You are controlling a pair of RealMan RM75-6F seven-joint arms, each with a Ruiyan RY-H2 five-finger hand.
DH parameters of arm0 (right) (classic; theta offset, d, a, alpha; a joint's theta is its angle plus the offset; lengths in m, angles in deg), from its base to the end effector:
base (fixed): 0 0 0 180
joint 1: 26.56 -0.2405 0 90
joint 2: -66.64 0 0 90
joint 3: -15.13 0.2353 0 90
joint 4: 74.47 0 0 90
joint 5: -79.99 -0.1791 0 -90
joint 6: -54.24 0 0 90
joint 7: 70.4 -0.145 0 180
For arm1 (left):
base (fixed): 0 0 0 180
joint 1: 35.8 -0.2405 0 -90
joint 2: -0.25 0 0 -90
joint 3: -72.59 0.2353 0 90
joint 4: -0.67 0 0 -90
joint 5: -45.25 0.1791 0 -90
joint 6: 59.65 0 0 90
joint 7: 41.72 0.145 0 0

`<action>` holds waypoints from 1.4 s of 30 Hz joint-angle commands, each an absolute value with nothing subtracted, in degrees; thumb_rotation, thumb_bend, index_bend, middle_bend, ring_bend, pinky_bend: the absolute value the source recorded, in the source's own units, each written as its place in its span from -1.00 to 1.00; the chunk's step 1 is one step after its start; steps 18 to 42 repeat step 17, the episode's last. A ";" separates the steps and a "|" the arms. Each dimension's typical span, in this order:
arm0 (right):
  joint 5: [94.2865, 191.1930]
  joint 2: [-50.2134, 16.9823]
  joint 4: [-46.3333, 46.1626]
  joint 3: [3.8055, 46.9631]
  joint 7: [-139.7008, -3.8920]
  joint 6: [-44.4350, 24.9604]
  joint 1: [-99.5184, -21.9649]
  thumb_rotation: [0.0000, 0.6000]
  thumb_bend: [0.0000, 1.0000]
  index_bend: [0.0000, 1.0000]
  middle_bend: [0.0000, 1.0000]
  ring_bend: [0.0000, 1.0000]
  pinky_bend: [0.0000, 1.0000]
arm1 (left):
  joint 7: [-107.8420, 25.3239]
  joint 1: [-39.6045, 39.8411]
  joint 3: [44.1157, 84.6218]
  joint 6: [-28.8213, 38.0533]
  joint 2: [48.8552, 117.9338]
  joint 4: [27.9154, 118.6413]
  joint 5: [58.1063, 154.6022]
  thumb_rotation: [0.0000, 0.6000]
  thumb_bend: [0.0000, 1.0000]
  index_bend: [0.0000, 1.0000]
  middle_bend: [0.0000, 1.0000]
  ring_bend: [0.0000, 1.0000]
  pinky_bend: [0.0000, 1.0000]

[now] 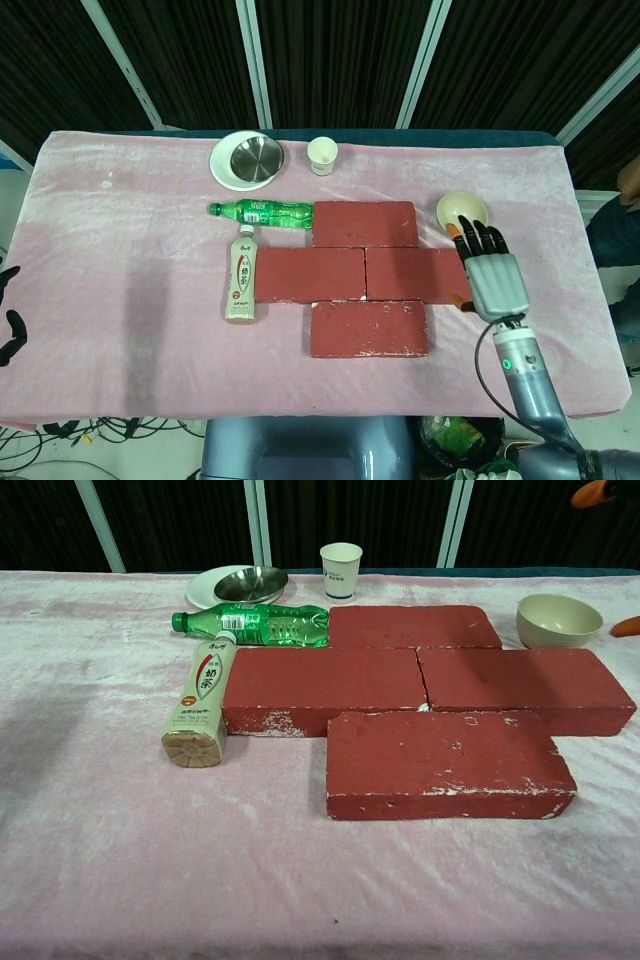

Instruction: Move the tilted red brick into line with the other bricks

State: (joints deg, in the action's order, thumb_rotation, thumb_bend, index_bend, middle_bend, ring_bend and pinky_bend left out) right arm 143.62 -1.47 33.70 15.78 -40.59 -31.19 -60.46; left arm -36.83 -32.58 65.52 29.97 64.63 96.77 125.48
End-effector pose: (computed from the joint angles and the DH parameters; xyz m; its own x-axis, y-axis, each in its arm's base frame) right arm -0.1707 -0.2735 0.1435 0.5427 0.0370 0.8391 -0.8296 -0.1329 0.5424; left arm -0.2776 0.1800 0.1979 0.4025 -0.1250 0.9069 0.9138 0.1137 -0.3899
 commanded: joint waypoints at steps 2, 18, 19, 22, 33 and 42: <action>155.87 -1.34 30.80 7.92 -42.00 -44.05 -48.90 1.00 -1.00 -1.00 -1.00 -1.00 -0.82 | -36.83 -32.68 65.63 30.16 64.65 96.80 125.72 1.00 0.47 -0.68 -0.92 -1.00 -1.00; 158.57 -0.02 22.64 7.88 -52.71 -46.28 -39.69 1.00 -1.00 -1.00 -1.00 -1.00 -0.82 | -37.27 -32.85 66.16 30.65 64.84 96.33 127.09 1.00 0.47 -0.68 -0.92 -1.00 -1.00; 158.57 -0.02 22.64 7.88 -52.71 -46.28 -39.69 1.00 -1.00 -1.00 -1.00 -1.00 -0.82 | -37.27 -32.85 66.16 30.65 64.84 96.33 127.09 1.00 0.47 -0.68 -0.92 -1.00 -1.00; 158.57 -0.02 22.64 7.88 -52.71 -46.28 -39.69 1.00 -1.00 -1.00 -1.00 -1.00 -0.82 | -37.27 -32.85 66.16 30.65 64.84 96.33 127.09 1.00 0.47 -0.68 -0.92 -1.00 -1.00; 158.57 -0.02 22.64 7.88 -52.71 -46.28 -39.69 1.00 -1.00 -1.00 -1.00 -1.00 -0.82 | -37.27 -32.85 66.16 30.65 64.84 96.33 127.09 1.00 0.47 -0.68 -0.92 -1.00 -1.00; 158.57 -0.02 22.64 7.88 -52.71 -46.28 -39.69 1.00 -1.00 -1.00 -1.00 -1.00 -0.82 | -37.27 -32.85 66.16 30.65 64.84 96.33 127.09 1.00 0.47 -0.68 -0.92 -1.00 -1.00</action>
